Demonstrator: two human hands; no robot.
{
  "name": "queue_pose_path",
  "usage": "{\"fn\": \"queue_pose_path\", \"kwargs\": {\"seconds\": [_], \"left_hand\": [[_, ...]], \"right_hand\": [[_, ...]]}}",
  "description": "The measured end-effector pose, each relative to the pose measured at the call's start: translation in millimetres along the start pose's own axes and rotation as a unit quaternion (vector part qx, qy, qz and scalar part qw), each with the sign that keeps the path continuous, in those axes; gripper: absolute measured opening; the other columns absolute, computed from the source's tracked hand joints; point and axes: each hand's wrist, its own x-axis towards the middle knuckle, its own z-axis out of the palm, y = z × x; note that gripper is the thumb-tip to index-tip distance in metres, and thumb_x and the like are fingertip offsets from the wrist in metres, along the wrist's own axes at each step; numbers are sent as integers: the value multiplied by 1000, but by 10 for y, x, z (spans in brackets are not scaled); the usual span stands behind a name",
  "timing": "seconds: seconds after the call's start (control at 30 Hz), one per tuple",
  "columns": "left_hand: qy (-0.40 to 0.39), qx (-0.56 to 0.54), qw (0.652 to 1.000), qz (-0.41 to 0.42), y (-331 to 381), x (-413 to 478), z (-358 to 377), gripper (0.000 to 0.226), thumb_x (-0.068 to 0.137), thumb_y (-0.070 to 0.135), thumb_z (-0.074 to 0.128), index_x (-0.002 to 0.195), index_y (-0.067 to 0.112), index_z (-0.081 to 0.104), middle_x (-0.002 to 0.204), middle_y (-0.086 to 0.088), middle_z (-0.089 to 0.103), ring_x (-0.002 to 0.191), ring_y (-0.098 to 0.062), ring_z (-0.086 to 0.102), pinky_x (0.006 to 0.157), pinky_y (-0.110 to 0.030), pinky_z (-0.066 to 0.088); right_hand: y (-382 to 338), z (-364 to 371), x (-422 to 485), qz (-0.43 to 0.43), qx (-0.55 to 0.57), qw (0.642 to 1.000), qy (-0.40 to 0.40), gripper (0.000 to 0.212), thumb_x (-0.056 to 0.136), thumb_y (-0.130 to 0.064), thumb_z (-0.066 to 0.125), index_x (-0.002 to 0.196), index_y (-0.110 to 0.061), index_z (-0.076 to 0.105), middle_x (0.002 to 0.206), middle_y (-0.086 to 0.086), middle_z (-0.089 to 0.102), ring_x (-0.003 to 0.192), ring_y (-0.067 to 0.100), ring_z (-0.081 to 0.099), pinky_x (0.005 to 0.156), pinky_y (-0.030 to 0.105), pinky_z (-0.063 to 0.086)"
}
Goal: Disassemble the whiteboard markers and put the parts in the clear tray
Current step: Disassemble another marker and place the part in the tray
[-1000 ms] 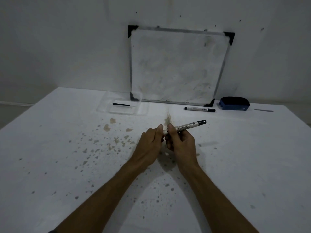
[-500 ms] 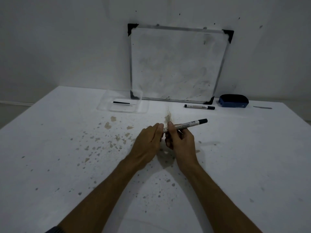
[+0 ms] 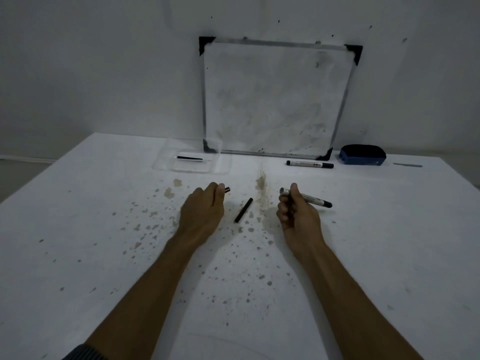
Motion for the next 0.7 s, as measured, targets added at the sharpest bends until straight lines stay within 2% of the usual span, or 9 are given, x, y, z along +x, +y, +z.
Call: {"fn": "queue_pose_path", "kwargs": {"seconds": [0.07,0.17,0.33,0.4,0.47,0.5,0.57,0.63,0.7], "left_hand": [[26,126,991,38,-40,8,25,38,108,42,43,102,14,69,88,-11,70,89,-31,60,77,-42,48],[37,154,986,53,-67,47,53,32,102,41,58,110,14,75,100,-10,75,101,-33,61,85,-43,49],[26,66,997,21,-99,21,85,34,97,34,69,122,10,69,100,-13,69,102,-30,60,89,-43,50],[54,24,998,15,-12,-11,61,32,100,34,65,125,13,65,97,-5,64,99,-23,58,86,-38,50],[62,-93,994,-5,141,-63,46,17,106,34,55,112,22,67,91,5,65,89,-14,63,78,-29,53],[36,-197,979,-36,250,-84,61,22,109,33,49,108,23,68,92,6,69,88,-13,66,76,-24,54],[-30,-435,891,-131,451,-129,66,39,113,32,38,106,15,73,99,-4,76,92,-17,71,80,-23,57],[-91,-615,754,-213,589,-163,79,51,113,37,35,111,4,74,110,-14,78,100,-24,75,93,-33,58],[-158,-713,629,-266,626,-202,65,62,111,45,32,124,-3,70,126,-21,74,114,-30,74,102,-40,55]], "right_hand": [[23,20,8,33,32,999,-8,32,99,-27,66,72,-11,72,66,1,63,48,8,53,40,18,42],[32,24,8,46,50,998,-20,30,99,-26,66,73,-11,69,65,0,62,47,7,52,38,19,41],[42,15,1,48,19,998,-35,27,98,-29,67,80,-9,68,67,0,62,49,8,51,41,19,41],[47,25,-15,30,-10,999,-34,26,98,-30,67,85,-7,68,69,1,61,50,9,48,43,20,40],[59,39,-45,-8,-61,998,-34,25,97,-32,68,87,-8,66,70,1,57,52,9,44,45,21,38],[59,53,-67,-38,-102,994,-32,26,96,-34,69,87,-10,66,69,0,54,53,9,42,46,21,37],[41,114,-133,-117,-197,973,-25,25,95,-37,70,84,-14,67,65,-4,54,54,8,45,50,21,41],[-20,194,-210,-235,-259,937,-23,17,95,-35,70,87,-20,69,66,-10,64,59,5,59,57,20,50],[-42,278,-326,-346,-273,896,-59,10,96,-33,69,96,-22,69,80,-10,74,76,6,73,69,20,58]]}}
